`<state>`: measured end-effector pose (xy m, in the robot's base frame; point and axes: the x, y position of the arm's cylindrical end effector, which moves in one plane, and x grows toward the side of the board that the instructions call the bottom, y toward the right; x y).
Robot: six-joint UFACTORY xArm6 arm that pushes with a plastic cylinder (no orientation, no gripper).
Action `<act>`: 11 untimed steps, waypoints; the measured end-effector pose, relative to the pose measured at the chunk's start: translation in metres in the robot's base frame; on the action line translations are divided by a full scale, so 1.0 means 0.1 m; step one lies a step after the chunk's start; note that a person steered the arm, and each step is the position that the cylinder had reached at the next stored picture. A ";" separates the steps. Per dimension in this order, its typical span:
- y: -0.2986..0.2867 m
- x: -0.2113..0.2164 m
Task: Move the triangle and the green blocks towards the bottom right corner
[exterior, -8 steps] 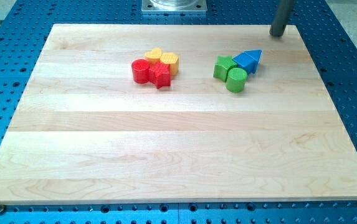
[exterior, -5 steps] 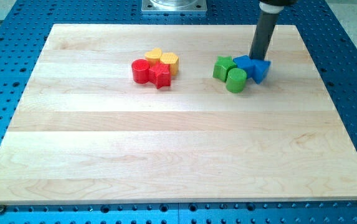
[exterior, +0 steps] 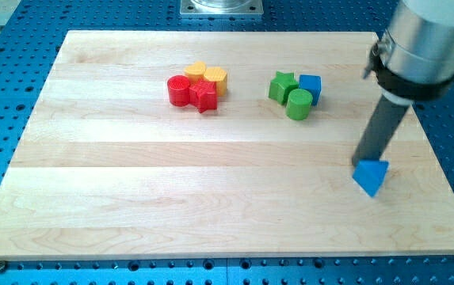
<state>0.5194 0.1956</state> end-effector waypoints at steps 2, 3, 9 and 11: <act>-0.82 -0.15; -1.70 -0.53; -1.21 -2.00; -1.13 -1.73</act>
<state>0.3467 0.0826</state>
